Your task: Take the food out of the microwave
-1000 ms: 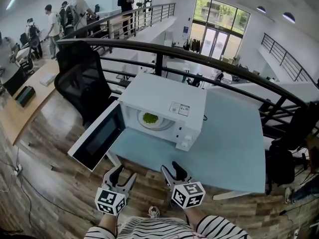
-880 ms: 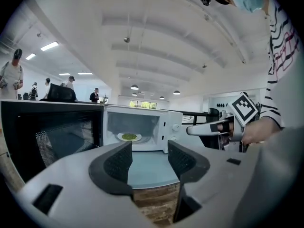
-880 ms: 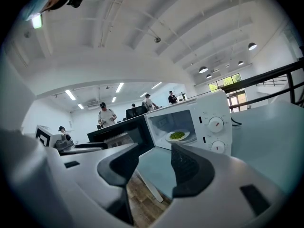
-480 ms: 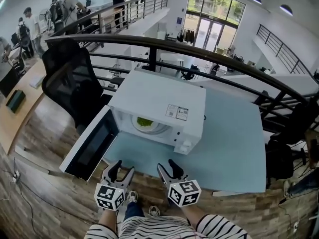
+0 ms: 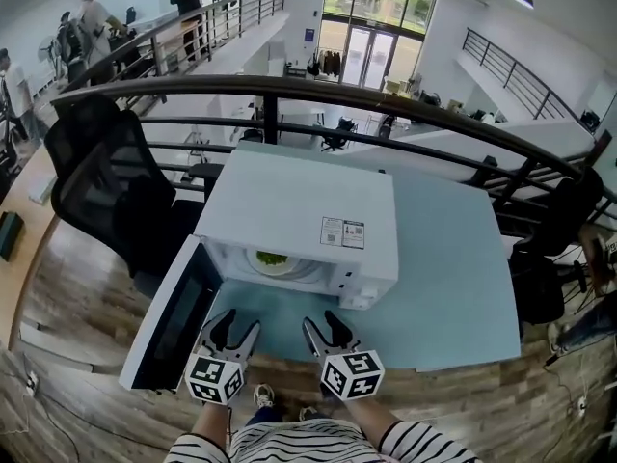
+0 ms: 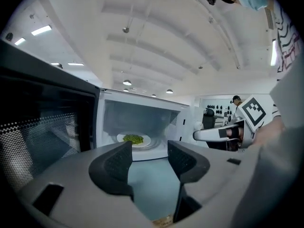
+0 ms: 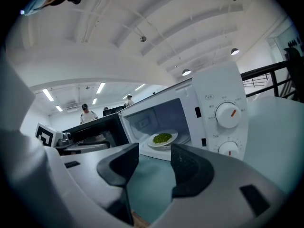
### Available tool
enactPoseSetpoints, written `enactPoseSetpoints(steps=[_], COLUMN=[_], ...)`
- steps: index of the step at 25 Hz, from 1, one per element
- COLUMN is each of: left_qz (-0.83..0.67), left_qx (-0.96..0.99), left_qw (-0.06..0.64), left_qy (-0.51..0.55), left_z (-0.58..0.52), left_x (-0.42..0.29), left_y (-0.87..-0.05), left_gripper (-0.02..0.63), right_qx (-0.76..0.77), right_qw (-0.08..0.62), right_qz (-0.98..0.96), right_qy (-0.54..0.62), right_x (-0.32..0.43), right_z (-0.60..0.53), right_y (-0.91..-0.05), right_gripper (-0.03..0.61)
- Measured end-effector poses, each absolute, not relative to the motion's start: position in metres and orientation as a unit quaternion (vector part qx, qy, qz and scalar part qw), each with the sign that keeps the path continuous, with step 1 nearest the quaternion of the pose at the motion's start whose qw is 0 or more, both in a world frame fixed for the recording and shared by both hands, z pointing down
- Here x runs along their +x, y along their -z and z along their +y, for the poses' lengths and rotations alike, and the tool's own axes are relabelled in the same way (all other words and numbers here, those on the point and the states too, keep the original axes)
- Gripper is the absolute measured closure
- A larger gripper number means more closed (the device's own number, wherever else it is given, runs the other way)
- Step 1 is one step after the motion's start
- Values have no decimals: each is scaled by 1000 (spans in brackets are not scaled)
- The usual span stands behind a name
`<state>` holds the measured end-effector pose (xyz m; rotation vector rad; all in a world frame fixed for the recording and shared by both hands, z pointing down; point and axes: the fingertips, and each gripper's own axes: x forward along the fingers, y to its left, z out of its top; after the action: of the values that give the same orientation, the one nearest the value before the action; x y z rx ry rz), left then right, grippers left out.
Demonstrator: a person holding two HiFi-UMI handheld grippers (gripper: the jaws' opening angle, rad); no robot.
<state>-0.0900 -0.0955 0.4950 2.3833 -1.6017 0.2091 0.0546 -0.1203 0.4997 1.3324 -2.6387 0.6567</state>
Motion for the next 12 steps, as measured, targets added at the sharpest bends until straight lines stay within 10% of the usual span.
enactPoseSetpoints(steps=[12], left_qz=[-513], left_qx=[846], left_qw=[125], left_qy=[-71], left_z=[-161], left_x=[-110], left_y=[-521], left_gripper=[399], right_qx=[479], right_qw=[88], right_qz=[-842], right_qy=[-230], right_x=[21], right_z=[-164], right_y=[-545], right_gripper=[371])
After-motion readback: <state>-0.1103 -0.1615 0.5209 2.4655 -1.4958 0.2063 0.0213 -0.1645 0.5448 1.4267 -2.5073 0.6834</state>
